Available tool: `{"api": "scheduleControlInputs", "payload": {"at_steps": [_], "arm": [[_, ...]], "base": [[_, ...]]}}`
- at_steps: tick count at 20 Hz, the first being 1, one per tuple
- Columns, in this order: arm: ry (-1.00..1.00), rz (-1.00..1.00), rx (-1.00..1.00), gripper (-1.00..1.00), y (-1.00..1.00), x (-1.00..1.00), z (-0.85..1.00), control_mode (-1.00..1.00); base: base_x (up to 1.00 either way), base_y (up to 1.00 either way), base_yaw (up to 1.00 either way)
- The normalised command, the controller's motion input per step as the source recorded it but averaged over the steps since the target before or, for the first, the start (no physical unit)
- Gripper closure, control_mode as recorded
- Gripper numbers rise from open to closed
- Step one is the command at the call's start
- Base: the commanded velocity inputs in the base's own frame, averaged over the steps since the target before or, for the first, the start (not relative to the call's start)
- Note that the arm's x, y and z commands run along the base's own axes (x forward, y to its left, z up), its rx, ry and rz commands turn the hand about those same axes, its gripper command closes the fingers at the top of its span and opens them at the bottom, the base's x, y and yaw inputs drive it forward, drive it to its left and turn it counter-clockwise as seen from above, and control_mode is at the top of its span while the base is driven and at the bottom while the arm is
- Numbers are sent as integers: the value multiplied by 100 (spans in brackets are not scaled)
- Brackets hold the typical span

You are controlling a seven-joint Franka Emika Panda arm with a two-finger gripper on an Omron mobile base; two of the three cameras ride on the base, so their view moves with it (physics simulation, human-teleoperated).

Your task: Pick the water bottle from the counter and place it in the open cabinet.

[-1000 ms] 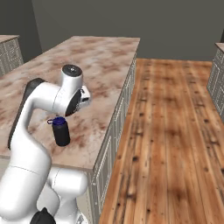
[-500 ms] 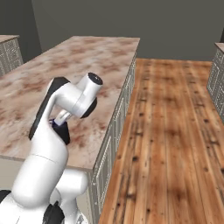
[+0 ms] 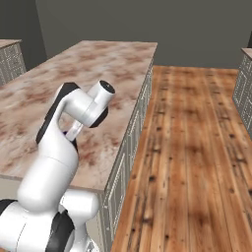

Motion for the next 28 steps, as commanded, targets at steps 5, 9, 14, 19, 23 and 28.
{"api": "scheduleControlInputs", "payload": {"at_steps": [5, 9, 14, 19, 23, 28], "arm": [[-4, 0, 3, -100, 35, 12, -9, -100], [0, 0, 3, -100, 34, 12, -16, -100], [3, 3, 1, -100, 21, 37, -21, -100], [0, 10, 0, -100, 5, 39, -21, -100], [0, 7, 0, -100, 12, 20, -26, -100], [0, 2, 3, -100, 2, 36, -18, -100]], "base": [[0, 0, 0], [0, 0, 0], [0, 0, 0], [0, 0, 0], [0, 0, 0], [0, 0, 0]]}}
